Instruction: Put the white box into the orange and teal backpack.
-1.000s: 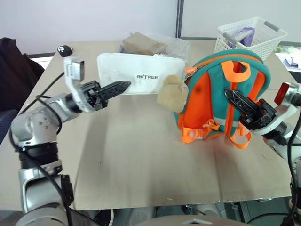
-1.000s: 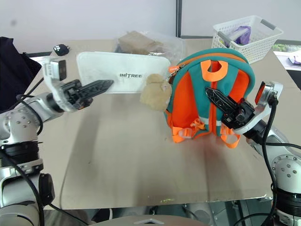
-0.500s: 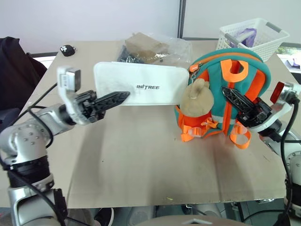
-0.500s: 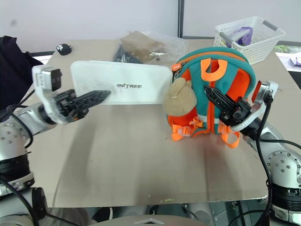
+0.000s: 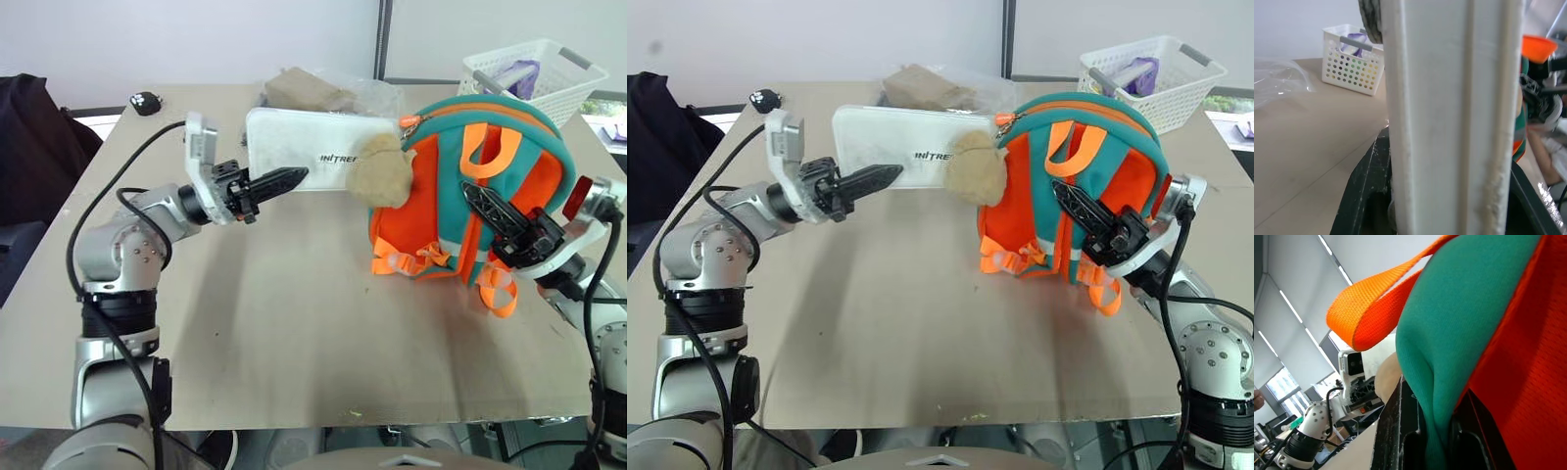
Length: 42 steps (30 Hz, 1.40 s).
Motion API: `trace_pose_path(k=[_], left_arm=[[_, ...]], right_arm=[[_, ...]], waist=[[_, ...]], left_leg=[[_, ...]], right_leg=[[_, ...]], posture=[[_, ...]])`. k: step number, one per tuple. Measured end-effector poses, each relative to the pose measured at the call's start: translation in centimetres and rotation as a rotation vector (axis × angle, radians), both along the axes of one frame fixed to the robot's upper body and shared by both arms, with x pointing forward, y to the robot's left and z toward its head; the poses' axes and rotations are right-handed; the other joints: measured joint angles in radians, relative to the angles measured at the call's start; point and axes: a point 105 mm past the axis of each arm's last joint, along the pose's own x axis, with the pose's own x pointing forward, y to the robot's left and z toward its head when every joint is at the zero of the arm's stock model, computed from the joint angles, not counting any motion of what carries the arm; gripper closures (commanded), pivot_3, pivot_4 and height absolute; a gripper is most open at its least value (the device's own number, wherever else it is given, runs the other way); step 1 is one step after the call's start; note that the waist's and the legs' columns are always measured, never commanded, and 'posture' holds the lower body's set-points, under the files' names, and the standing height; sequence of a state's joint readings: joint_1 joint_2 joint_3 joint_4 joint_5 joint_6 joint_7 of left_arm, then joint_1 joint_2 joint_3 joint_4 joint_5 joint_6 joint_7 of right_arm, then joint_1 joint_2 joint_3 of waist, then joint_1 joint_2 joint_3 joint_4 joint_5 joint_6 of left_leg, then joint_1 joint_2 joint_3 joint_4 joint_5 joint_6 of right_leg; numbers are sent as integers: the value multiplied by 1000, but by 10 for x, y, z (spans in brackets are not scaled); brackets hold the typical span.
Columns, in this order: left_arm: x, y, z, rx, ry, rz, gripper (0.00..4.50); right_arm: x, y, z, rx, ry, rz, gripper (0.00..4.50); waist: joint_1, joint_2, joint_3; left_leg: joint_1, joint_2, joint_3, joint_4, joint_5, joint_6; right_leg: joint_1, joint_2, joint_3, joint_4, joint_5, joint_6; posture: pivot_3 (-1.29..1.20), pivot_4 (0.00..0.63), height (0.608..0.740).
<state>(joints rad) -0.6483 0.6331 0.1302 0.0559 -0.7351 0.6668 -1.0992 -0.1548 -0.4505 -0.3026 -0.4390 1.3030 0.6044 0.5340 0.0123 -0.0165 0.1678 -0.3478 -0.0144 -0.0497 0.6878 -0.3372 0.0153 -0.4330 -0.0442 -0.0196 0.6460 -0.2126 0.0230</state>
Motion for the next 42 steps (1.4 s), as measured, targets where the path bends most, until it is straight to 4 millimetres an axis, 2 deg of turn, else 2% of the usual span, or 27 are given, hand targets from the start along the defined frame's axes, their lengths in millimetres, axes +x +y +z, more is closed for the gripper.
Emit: trace_pose_path(k=[6,9,17,20,21,22,25,28,30,31,33,35,39,42], left_arm=[[4,-42,-14,99,-22,-153,3218],[18,-73,-13,132,-64,-181,3218],[42,-146,-20,82,-44,-185,3218],[45,-159,-28,99,-45,-174,1877],[46,-158,-30,104,-46,-168,1688],[46,-158,-31,115,-49,-164,1141],[44,-149,-34,135,-57,-159,22],[44,-137,-30,118,-48,-111,22],[38,-108,-25,76,-20,-48,22],[36,-101,-24,64,-7,-37,22],[22,-71,-23,24,54,3,22],[7,-53,-24,4,107,24,22],[-2,-31,-13,-82,157,107,22],[-3,-32,-8,-145,181,115,22]], right_arm=[[0,2,0,2,0,3,4456],[0,4,1,6,-5,8,4456],[1,10,1,44,-10,-9,4456],[2,11,1,47,-9,-14,4500],[2,13,0,44,-7,-7,4500],[1,15,-1,42,-6,-3,4500],[-1,17,0,37,-13,6,4500],[-3,20,-1,33,-13,13,4500],[-4,21,-3,37,-8,18,4500],[-4,21,-3,37,-7,17,4500],[-4,19,-4,38,-4,10,4500],[-3,19,-4,38,-7,13,4500],[-1,18,-5,44,-3,18,4500],[1,19,-5,46,-2,20,4500]], waist=[[2,0,0],[1,0,0],[-2,-1,0],[-3,-1,0],[-3,-1,0],[-4,-1,0],[-4,0,0],[-6,0,0],[-22,0,0],[-28,0,0],[-32,0,0],[-28,0,0],[-12,0,0],[-8,0,0]], left_leg=[[-1,-1,0,1,0,1],[-1,-1,0,1,0,1],[-1,-1,1,1,0,1],[0,-1,1,1,0,1],[0,-1,1,1,0,1],[0,0,1,1,0,1],[0,0,1,1,0,1],[1,0,1,1,0,1],[1,1,1,1,0,1],[1,2,0,1,0,1],[2,2,-1,0,0,1],[2,1,-1,1,0,1],[2,-1,-2,3,0,1],[2,-1,-2,4,0,1]], right_leg=[[1,1,-1,-1,0,0],[1,1,0,0,0,0],[0,3,0,0,0,0],[0,3,1,1,0,0],[0,3,1,1,0,0],[0,3,1,1,0,0],[0,3,2,2,0,0],[0,3,2,2,0,0],[0,1,4,2,0,0],[0,0,5,2,0,0],[-1,0,5,3,0,0],[-1,-1,5,4,0,0],[0,-2,4,5,0,0],[1,-1,4,5,0,1]], posture=[[0,150,725],[0,150,725],[0,150,725],[0,150,725],[0,150,725],[0,150,725],[0,150,725],[0,150,725],[0,150,725],[0,150,725],[0,150,725],[0,150,725],[0,150,725],[0,150,725]])
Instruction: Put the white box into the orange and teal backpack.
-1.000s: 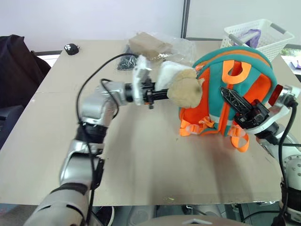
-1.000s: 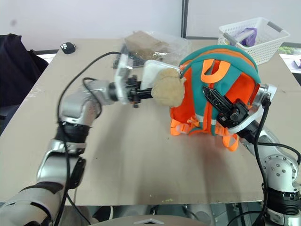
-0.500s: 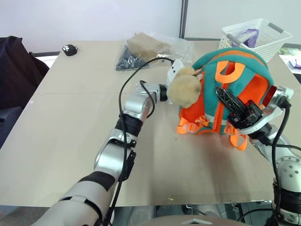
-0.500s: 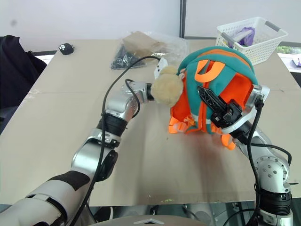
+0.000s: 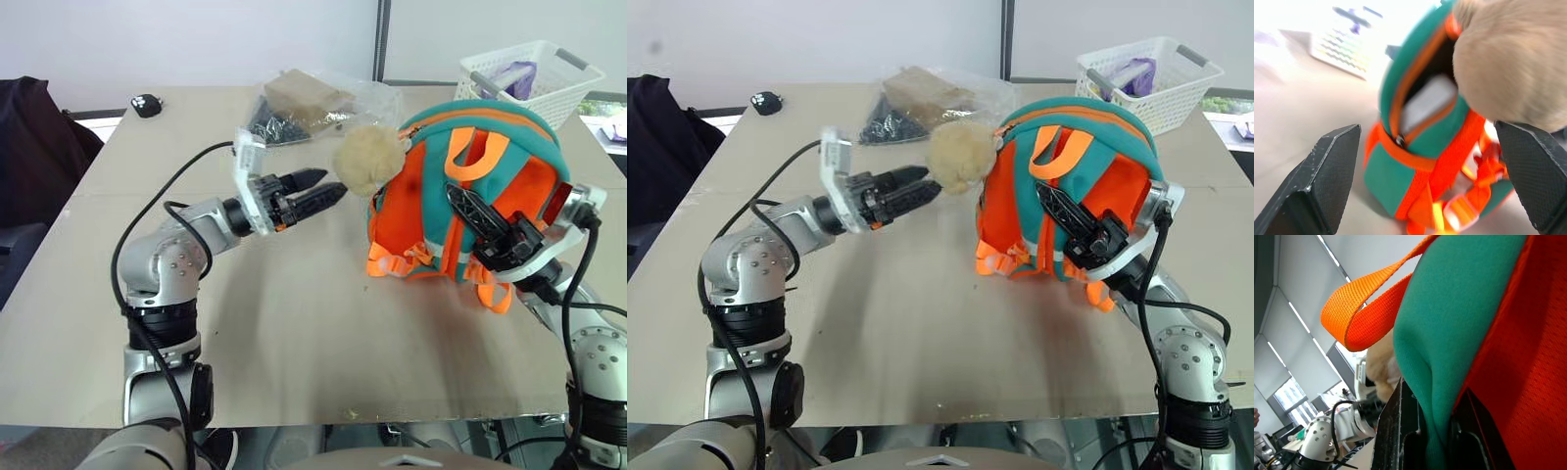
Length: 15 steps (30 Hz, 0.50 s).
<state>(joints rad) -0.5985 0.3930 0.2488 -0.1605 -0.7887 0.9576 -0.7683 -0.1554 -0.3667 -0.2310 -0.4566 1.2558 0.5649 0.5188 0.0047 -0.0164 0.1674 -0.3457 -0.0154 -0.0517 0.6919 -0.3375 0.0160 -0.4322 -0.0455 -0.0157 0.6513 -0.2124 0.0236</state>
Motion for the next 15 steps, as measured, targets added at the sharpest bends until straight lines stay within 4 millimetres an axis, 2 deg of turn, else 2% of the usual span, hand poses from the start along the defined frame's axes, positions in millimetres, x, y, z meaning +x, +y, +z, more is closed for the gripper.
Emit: trace_pose_path(k=[4,7,15], left_arm=[[-9,-24,-1,-60,7,-84,22],[-4,-40,2,-97,-9,-135,22],[4,-45,17,-158,-89,-176,22]], right_arm=[[0,3,1,-3,-6,14,4500],[1,4,0,-12,-8,16,4500],[-1,5,-4,-21,-2,6,4500]], waist=[[-1,0,0],[0,0,0],[-15,0,0]], left_leg=[[0,0,0,0,0,0],[1,0,1,0,0,0],[1,0,2,0,0,0]], right_leg=[[0,0,0,1,0,0],[0,1,0,2,0,0],[0,5,2,2,0,0]], posture=[[0,150,725],[0,150,725],[0,150,725]])
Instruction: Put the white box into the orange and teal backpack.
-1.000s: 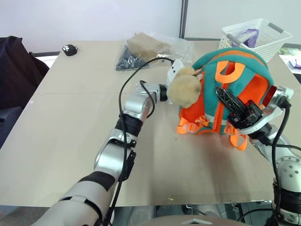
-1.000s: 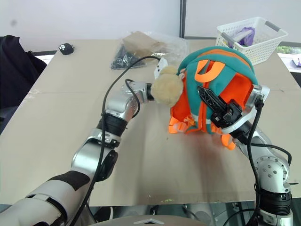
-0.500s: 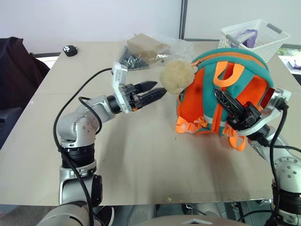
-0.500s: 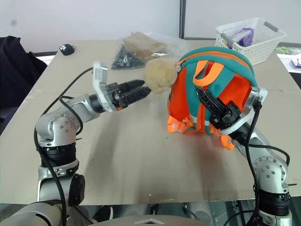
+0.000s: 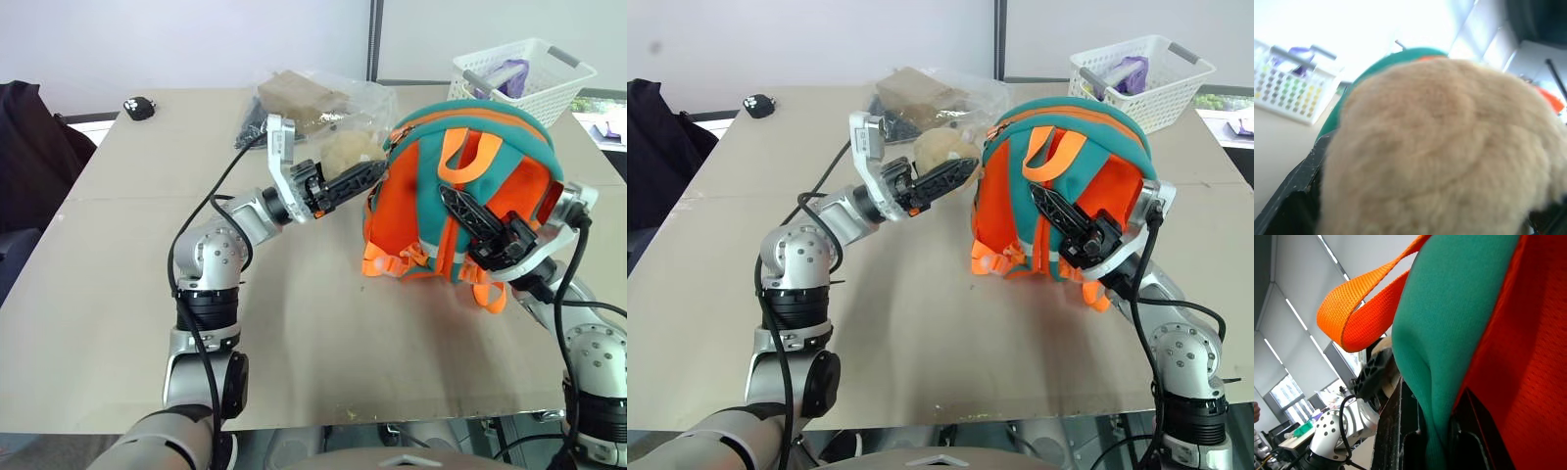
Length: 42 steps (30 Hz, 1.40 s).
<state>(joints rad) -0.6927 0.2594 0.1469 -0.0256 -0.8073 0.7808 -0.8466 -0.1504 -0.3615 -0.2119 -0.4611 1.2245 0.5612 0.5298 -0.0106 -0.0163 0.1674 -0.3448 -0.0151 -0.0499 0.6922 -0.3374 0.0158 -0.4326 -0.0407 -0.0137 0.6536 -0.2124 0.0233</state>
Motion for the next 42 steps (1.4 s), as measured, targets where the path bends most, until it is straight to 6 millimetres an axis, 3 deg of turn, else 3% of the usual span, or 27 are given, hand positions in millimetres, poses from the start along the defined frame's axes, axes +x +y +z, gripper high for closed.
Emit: trace_pose_path(k=[3,4,6,8,13,14,19,26,30,33,37,41,42], left_arm=[[0,1,0,-4,2,1,22],[1,1,-1,-3,5,2,257],[2,4,-6,11,25,14,822],[5,6,-12,16,49,26,1794],[6,6,-24,99,55,43,3132],[7,8,-30,131,60,63,3217],[23,22,-99,444,133,244,3236],[29,33,-144,739,150,364,3258],[41,20,-125,579,75,431,3258],[51,21,-84,343,59,460,3258],[47,28,-24,125,-53,444,3258],[34,20,4,32,-94,377,3258],[33,20,5,30,-95,374,3258]], right_arm=[[-2,0,-2,3,7,-8,4500],[-2,0,-2,2,6,-10,4500],[-3,0,-2,-2,0,-15,4500],[-3,1,-2,-6,-3,-18,4500],[-3,1,-3,-13,-4,-22,4500],[-3,1,-3,-13,-4,-21,4500],[-3,2,-3,-17,-3,-20,4500],[-4,7,-7,-25,9,-6,4500],[-3,5,-7,-26,9,-14,4500],[-2,0,-2,-7,-6,-37,4500],[-1,-2,3,0,-23,-39,4500],[1,1,11,30,-27,5,4500],[1,1,11,31,-26,9,3910]], waist=[[0,0,0],[0,0,0],[-1,0,0],[-1,0,0],[-1,0,0],[-2,0,0],[-1,0,-1],[-1,0,-13],[7,-1,-14],[9,-1,-13],[0,-1,-13],[0,-1,-13],[0,-1,-13]], left_leg=[[0,0,0,0,0,0],[0,0,0,0,0,0],[0,0,0,0,0,0],[0,0,0,0,0,0],[0,0,0,0,0,0],[1,0,0,0,0,0],[1,0,0,0,0,0],[3,0,0,-1,-1,2],[2,0,-1,0,-2,4],[-1,0,-2,1,-1,1],[0,0,-1,1,0,0],[-1,0,-1,1,0,1],[-1,0,-1,1,0,1]], right_leg=[[0,0,0,0,0,0],[0,0,0,0,0,0],[0,0,0,0,0,0],[0,0,0,0,0,0],[0,0,0,0,0,0],[0,0,0,0,0,0],[0,0,1,1,0,0],[2,-3,1,1,0,0],[2,-5,-1,0,0,0],[0,-5,-1,0,0,0],[0,-5,-1,0,0,0],[0,-5,-1,-1,0,0],[0,-5,-1,-1,0,0]], posture=[[0,150,725],[0,150,725],[0,150,725],[0,150,725],[0,150,725],[0,150,725],[0,150,725],[0,150,725],[0,150,725],[0,150,725],[0,150,725],[0,150,725],[0,150,725]])
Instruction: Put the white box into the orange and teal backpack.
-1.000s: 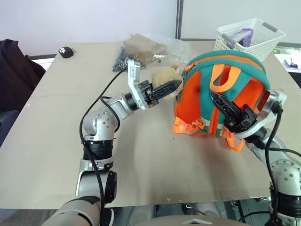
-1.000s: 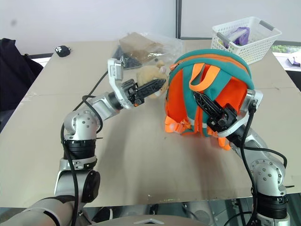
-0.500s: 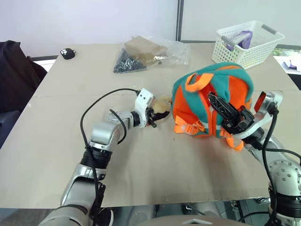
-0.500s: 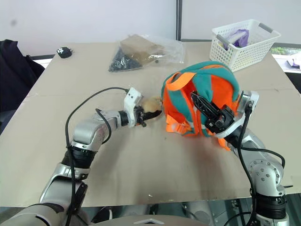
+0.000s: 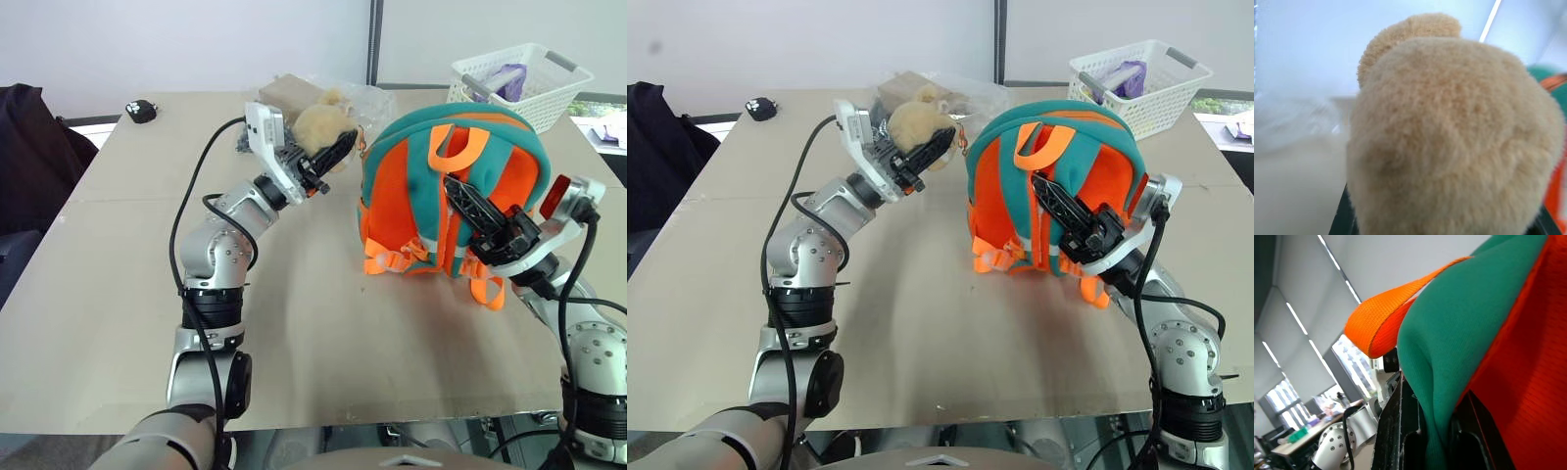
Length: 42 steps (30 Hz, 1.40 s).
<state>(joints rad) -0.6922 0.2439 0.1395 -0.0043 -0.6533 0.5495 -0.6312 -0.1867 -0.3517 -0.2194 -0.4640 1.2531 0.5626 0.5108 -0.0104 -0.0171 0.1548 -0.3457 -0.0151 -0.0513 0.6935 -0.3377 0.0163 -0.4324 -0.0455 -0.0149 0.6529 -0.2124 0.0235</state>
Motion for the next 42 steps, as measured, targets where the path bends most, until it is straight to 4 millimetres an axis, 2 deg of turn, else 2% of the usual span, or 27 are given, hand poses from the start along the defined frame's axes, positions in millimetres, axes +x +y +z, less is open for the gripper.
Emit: trace_pose_path(k=[2,4,10,13,19,20,21,25,31,37,39,42], left_arm=[[-4,-2,6,-9,-12,-15,3258],[-7,1,0,20,-1,-7,3258],[-8,-2,-6,39,18,-9,3258],[-8,-2,-6,40,19,-5,3258],[-8,1,-14,45,42,3,3258],[-8,2,-17,46,49,6,3258],[-8,2,-17,48,51,7,3258],[-8,4,-18,56,50,14,3258],[-7,6,-23,62,63,24,3258],[-6,17,-44,98,112,76,3258],[-6,23,-54,104,131,106,3258],[-4,32,-78,145,212,151,3258]], right_arm=[[-1,1,2,8,1,18,3152],[-3,11,9,-49,-9,92,2551],[3,28,6,-175,28,114,2551],[4,31,6,-212,44,122,1718],[13,33,12,-257,50,61,1718],[13,34,12,-252,51,60,2280],[13,34,13,-250,51,58,2484],[13,35,15,-235,47,61,4323],[11,35,23,-160,25,73,4423],[13,26,65,63,-85,44,4423],[21,17,81,242,-79,16,4423],[27,2,93,369,-82,-36,4423]], waist=[[0,0,0],[-5,2,1],[0,1,1],[0,1,1],[-1,1,1],[-1,1,1],[-1,1,1],[0,1,1],[-1,1,1],[-2,2,2],[-5,2,2],[-3,2,2]], left_leg=[[0,0,0,0,0,0],[1,0,1,0,0,0],[0,0,0,0,0,0],[-1,0,0,0,0,0],[0,0,-1,-1,0,0],[-1,0,-1,-1,0,0],[-1,0,-1,-1,0,0],[-1,0,-1,-1,0,0],[0,0,-1,-2,0,0],[-1,0,0,-4,0,0],[-1,0,1,-6,0,0],[-4,0,1,-6,0,-1]], right_leg=[[0,0,0,0,0,0],[0,1,1,0,0,0],[0,5,0,0,0,0],[0,5,0,-1,0,0],[0,2,0,-1,0,0],[0,2,0,-2,0,0],[0,2,0,-2,0,0],[0,1,0,-2,0,0],[0,1,0,-3,0,0],[-2,2,0,-3,0,0],[-5,1,1,-2,0,0],[-7,0,1,-2,0,0]], posture=[[0,150,725],[0,150,725],[0,150,725],[0,150,725],[0,150,725],[0,150,725],[0,150,725],[0,150,725],[0,150,725],[0,150,725],[0,150,725],[0,150,725]])
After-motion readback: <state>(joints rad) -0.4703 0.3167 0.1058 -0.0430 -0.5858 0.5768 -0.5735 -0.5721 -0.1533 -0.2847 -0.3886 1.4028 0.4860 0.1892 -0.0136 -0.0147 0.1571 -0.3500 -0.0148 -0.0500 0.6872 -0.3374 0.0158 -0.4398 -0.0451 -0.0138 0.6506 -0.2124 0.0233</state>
